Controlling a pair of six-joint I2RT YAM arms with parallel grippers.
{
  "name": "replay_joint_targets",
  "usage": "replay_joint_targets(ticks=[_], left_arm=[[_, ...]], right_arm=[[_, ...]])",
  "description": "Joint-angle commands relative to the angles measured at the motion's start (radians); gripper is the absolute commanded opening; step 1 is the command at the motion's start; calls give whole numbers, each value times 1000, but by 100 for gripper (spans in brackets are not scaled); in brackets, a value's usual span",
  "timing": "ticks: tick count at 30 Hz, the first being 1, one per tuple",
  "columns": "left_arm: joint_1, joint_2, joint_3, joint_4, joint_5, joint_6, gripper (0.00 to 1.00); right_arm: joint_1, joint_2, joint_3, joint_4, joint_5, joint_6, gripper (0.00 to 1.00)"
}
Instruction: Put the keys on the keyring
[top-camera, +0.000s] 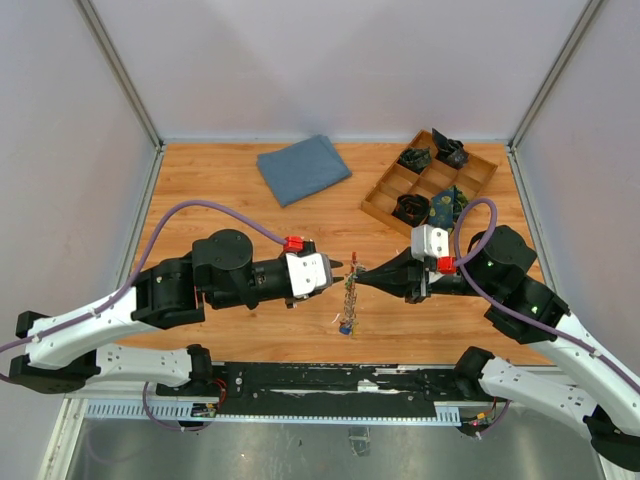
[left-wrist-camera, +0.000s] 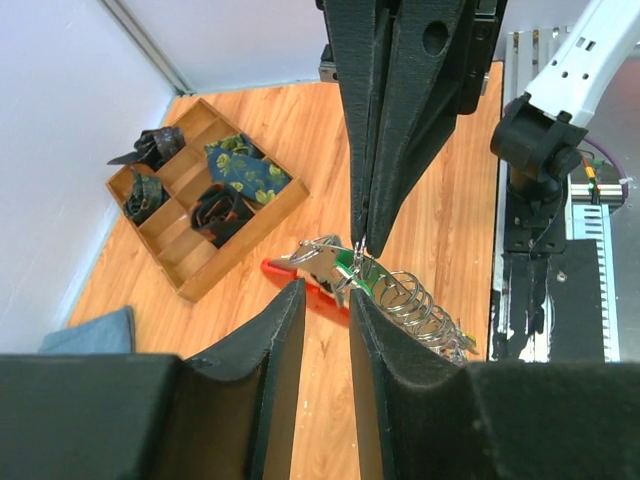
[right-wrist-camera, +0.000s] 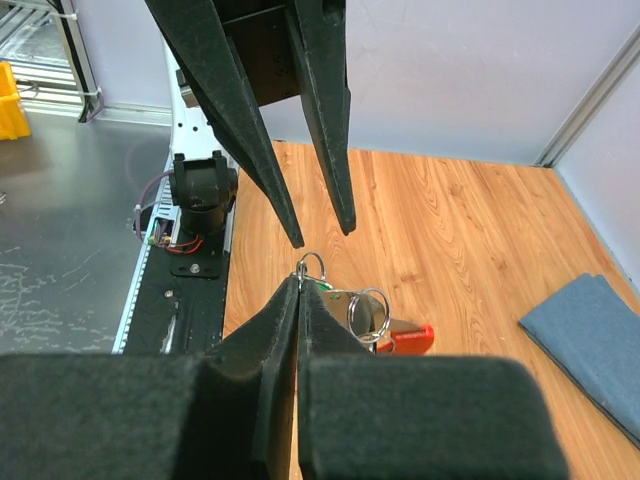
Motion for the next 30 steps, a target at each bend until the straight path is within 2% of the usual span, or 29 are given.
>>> replay_joint_targets(ticks=[1, 16, 30], left_arm=[[-1, 6, -1, 8, 48, 24, 29], [-2, 33, 5, -5, 86, 50, 22], [-2, 28, 4, -5, 78, 53, 1]], right_arm=[[5, -12, 48, 55, -28, 20, 0], [5, -20, 50, 59, -47, 35, 1], [5, -27, 56, 61, -38, 38, 1]])
